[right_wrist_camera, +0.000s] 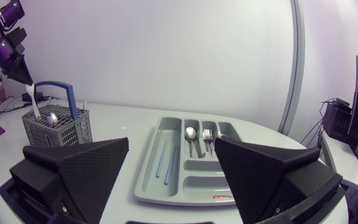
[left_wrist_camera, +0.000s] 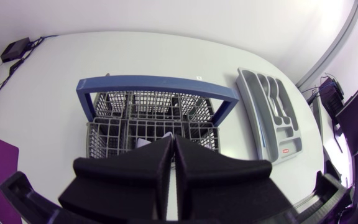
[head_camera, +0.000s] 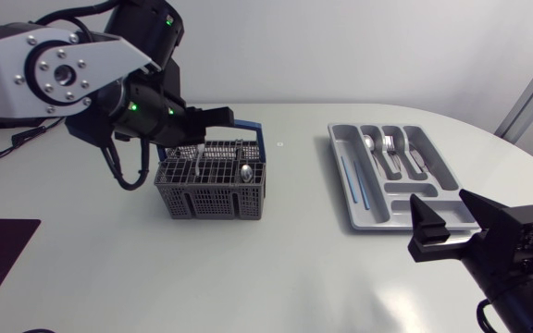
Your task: Unload the cutlery basket into the drawer organizer.
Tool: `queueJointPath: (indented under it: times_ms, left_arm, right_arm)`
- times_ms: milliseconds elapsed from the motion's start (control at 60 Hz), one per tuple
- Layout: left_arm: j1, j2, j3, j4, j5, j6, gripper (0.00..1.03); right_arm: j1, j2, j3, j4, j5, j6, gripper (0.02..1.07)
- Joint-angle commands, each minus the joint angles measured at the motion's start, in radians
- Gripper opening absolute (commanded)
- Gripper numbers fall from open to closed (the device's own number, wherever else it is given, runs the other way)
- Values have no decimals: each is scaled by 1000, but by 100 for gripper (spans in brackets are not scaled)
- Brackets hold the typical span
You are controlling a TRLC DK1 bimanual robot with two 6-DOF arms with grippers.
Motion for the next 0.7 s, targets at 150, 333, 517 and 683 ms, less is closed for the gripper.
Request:
queueJointPath:
  times_ms: [150, 333, 517, 683]
  left_arm:
    - [16, -110, -89, 17, -9, -2, 3]
    - [-13, -228, -157, 92, -9, 26, 3]
    - [-53, -333, -224, 192, 91, 136, 3]
    - [-51, -402, -294, 279, 316, 279, 3]
  right_arm:
    - [15, -9, -16, 8, 12, -11, 102]
    - [17, -18, -16, -3, 14, -13, 102]
    - [23, -39, -15, -17, 15, -28, 102]
    - [41, -56, 22, -95, -9, -36, 102]
